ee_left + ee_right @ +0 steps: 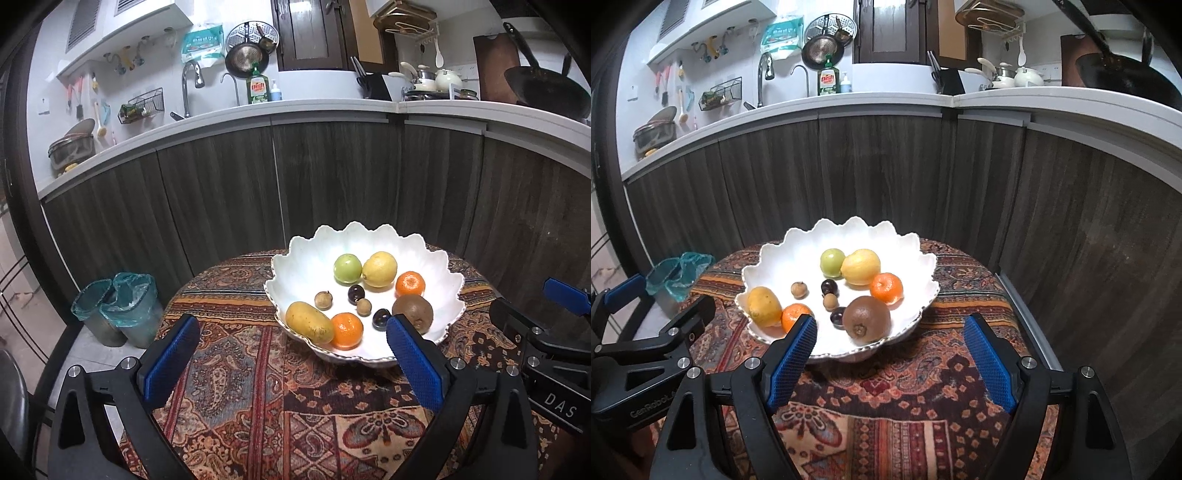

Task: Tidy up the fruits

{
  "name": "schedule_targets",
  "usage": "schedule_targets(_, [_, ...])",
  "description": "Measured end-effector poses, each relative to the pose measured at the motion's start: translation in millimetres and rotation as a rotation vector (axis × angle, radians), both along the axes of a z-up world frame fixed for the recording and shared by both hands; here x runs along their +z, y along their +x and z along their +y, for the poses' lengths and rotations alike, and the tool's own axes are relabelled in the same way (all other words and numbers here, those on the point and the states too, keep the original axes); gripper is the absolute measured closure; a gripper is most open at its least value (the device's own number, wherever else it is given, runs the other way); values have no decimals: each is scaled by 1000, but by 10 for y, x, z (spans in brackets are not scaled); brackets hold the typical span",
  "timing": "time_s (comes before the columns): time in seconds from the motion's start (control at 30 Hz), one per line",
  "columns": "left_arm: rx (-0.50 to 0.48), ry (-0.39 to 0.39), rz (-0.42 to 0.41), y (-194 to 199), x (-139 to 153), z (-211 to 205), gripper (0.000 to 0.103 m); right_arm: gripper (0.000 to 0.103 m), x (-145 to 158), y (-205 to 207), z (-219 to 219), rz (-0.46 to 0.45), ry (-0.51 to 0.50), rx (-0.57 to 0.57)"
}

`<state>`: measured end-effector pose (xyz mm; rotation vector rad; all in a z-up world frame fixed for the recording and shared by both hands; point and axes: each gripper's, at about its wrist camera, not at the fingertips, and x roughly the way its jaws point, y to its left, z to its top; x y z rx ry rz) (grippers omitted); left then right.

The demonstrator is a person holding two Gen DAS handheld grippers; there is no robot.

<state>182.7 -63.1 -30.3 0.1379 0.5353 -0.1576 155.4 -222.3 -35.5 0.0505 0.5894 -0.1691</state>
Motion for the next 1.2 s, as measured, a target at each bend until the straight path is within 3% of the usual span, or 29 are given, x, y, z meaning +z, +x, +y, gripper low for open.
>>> schedule_targets(1.2, [75, -23, -89, -735, 334, 213, 0, 20, 330, -765, 131, -105, -20, -29])
